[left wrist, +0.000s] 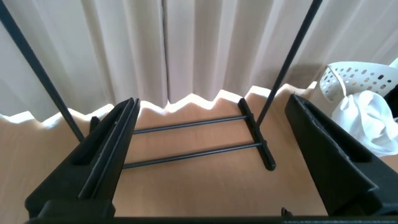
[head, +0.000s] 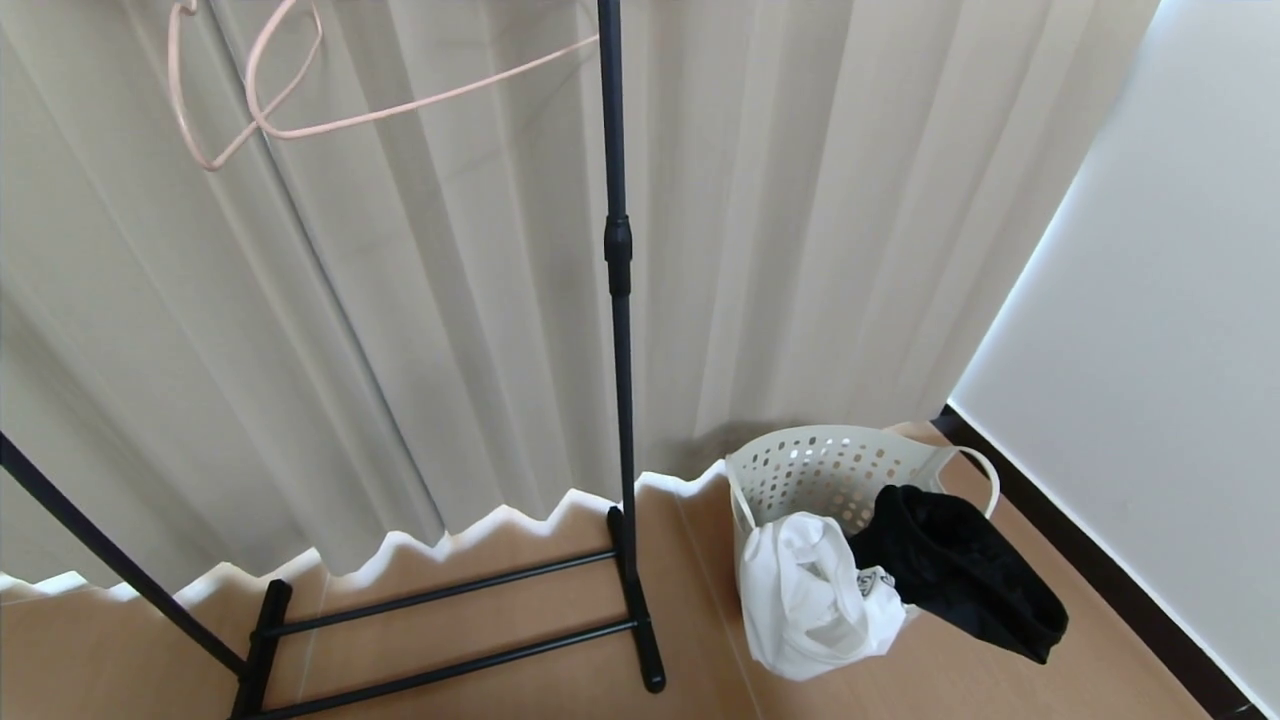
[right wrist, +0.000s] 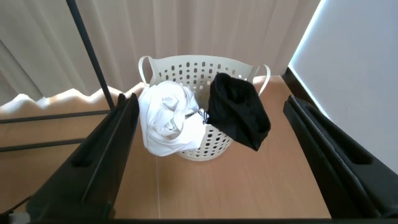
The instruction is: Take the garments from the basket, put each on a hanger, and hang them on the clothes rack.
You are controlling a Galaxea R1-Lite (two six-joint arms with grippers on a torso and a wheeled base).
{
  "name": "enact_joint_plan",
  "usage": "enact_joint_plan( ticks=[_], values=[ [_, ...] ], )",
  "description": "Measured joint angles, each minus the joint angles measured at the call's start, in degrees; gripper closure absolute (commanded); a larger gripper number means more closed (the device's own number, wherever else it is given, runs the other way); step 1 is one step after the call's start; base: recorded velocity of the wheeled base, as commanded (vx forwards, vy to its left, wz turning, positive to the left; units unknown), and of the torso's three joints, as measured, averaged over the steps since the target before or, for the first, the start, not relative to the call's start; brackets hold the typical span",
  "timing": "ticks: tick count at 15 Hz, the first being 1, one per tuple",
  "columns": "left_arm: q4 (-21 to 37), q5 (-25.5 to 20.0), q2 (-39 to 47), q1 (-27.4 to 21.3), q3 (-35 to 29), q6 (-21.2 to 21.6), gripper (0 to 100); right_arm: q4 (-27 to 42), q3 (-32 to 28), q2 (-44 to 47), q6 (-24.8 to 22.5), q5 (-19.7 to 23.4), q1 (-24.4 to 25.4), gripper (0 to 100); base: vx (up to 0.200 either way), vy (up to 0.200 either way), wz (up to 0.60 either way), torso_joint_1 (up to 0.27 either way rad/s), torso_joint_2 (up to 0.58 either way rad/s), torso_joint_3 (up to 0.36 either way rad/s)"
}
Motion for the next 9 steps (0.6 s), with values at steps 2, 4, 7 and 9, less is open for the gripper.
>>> enact_joint_plan(
  ticks=[2,4,7,9],
  values=[
    [-0.1,0.0,0.0,0.0,0.0,-0.1,0,0.0,0.0,0.0,0.0,0.0,0.0,0,0.000,0.000,0.00,0.002,0.00,-0.203],
    [0.0,0.4,0.0,0.0,0.0,-0.3,0,0.0,0.0,0.0,0.0,0.0,0.0,0,0.000,0.000,0.00,0.010,0.00,-0.193],
    [-0.1,0.3,0.0,0.0,0.0,-0.6,0,0.0,0.0,0.0,0.0,0.0,0.0,0,0.000,0.000,0.00,0.001,0.00,-0.190],
    [0.0,0.3,0.0,0.0,-0.1,-0.7,0,0.0,0.0,0.0,0.0,0.0,0.0,0,0.000,0.000,0.00,0.005,0.00,-0.190]
  ],
)
